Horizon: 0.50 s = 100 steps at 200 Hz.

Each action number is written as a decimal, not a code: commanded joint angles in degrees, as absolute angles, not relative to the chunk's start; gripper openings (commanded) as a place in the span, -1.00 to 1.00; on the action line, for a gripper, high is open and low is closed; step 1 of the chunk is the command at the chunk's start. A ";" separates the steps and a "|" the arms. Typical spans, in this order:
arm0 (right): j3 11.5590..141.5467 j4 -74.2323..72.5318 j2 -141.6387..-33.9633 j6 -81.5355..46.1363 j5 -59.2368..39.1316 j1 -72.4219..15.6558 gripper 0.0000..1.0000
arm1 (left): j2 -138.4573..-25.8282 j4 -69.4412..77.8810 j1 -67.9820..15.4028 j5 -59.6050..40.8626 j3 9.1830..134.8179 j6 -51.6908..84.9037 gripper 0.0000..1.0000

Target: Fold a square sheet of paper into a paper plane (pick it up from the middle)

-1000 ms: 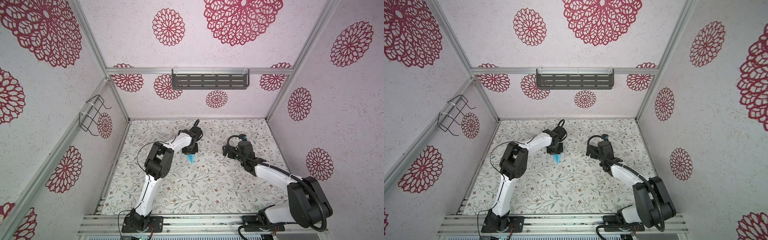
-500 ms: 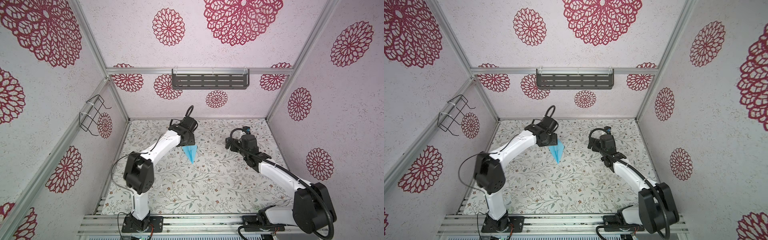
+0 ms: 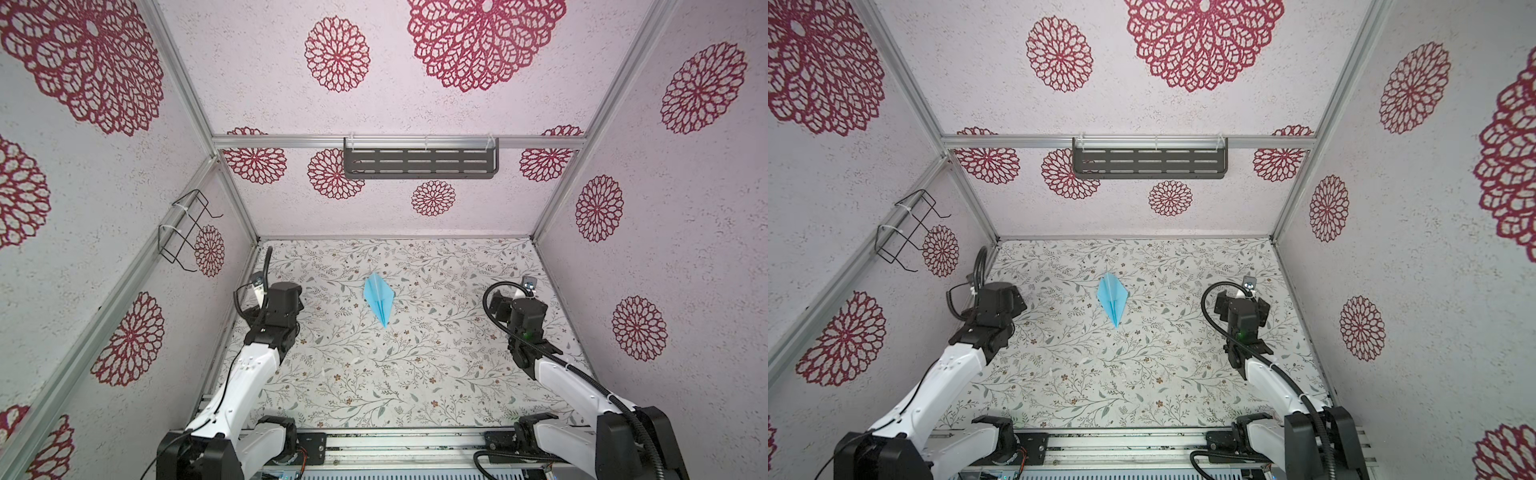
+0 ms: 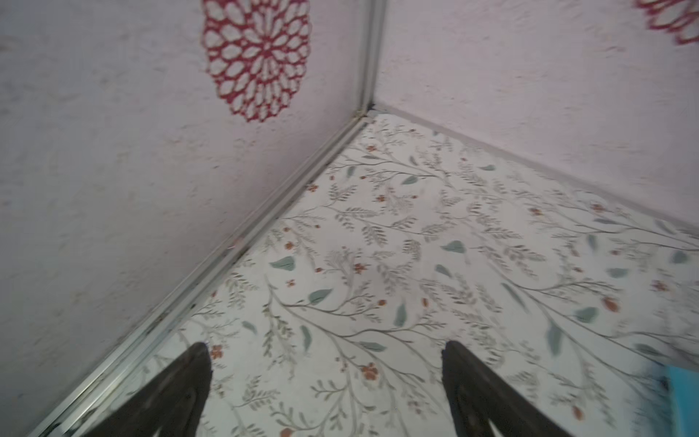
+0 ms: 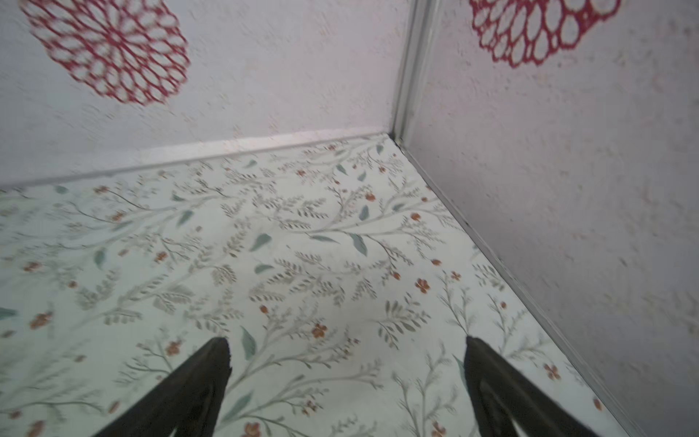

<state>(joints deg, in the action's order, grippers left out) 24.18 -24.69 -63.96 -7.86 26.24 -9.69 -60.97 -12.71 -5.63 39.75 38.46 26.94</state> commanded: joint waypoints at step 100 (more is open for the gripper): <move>13.39 -60.84 -77.43 -0.52 5.23 0.06 0.98 | -70.77 43.15 4.96 13.17 17.93 5.63 0.95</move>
<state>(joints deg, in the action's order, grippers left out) 13.63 -50.48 -76.18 -1.26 12.69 -1.69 -68.12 27.90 2.72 24.01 20.01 9.80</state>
